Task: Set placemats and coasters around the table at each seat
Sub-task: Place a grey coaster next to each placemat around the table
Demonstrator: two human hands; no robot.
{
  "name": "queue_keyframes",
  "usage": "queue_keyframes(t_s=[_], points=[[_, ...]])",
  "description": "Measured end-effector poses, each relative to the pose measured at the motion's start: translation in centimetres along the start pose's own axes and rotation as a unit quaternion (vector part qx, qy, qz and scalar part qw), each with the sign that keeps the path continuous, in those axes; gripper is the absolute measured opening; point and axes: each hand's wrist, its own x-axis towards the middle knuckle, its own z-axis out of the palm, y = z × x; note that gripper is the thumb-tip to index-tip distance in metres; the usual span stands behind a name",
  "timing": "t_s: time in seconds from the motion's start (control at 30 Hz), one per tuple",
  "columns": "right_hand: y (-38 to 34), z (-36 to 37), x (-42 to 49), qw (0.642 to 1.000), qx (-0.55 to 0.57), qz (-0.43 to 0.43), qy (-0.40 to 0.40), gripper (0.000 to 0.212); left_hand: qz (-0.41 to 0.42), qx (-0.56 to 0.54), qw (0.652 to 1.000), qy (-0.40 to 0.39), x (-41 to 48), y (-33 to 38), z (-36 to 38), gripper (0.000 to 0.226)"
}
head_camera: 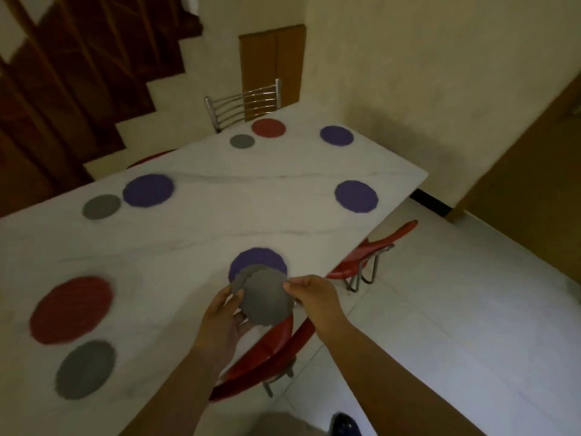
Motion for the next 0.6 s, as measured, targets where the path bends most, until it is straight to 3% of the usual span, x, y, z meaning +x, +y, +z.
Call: queue_keyframes(t_s=[0.13,0.33,0.6], points=[[-1.1,-4.8,3.5,0.998,0.007,0.018,-0.068,0.006,0.033,-0.058,0.997,0.045,0.2,-2.2,3.8,0.034],[-2.5,-8.0,8.5,0.986,0.066,0.046,-0.147,0.006,0.09,-0.112,0.983,0.111,0.6,-2.9,6.5,0.03],[-3.2,-8.2,17.9,0.992,0.03,0.071,-0.104,0.003,0.105,-0.144,0.962,0.207,4.1,-2.2,6.5,0.026]])
